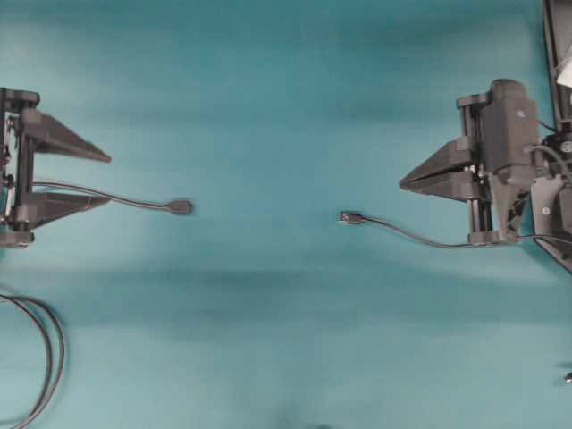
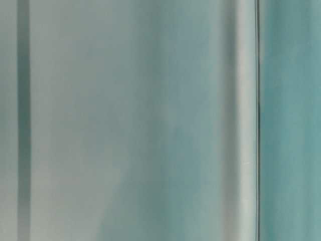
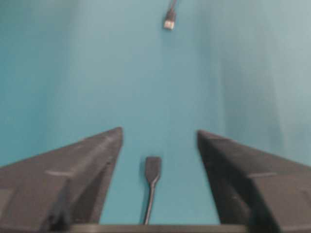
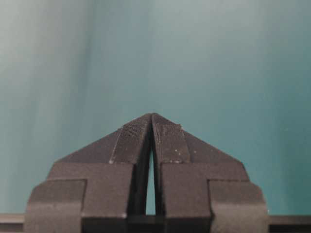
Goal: Insert the USB using both arms.
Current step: 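Open both grippers and move them toward the USB cable ends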
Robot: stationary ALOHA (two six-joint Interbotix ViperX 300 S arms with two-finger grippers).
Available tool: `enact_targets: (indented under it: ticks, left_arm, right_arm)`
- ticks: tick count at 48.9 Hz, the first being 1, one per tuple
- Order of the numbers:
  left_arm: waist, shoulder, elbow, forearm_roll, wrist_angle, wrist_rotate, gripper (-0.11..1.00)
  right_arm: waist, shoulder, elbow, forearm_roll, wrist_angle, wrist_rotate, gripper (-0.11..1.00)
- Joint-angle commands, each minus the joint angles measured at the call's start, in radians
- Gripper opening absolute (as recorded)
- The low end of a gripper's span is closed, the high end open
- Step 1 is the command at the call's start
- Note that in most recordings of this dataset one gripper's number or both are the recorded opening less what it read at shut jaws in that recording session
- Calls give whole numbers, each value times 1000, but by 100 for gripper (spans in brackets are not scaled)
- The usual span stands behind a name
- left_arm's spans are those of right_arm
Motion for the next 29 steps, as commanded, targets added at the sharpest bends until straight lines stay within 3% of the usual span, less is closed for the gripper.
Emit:
enact_targets:
  ticks: [1, 23, 29]
  left_arm:
    - [9, 5, -21, 0, 8, 15, 79]
    - [34, 49, 8, 0, 49, 15, 84]
    - [34, 84, 9, 0, 32, 18, 84]
  right_arm:
    - [-2, 26, -35, -2, -2, 2, 0]
    - [-9, 247, -75, -2, 31, 3, 2]
    - [-23, 299, -87, -2, 31, 8, 25]
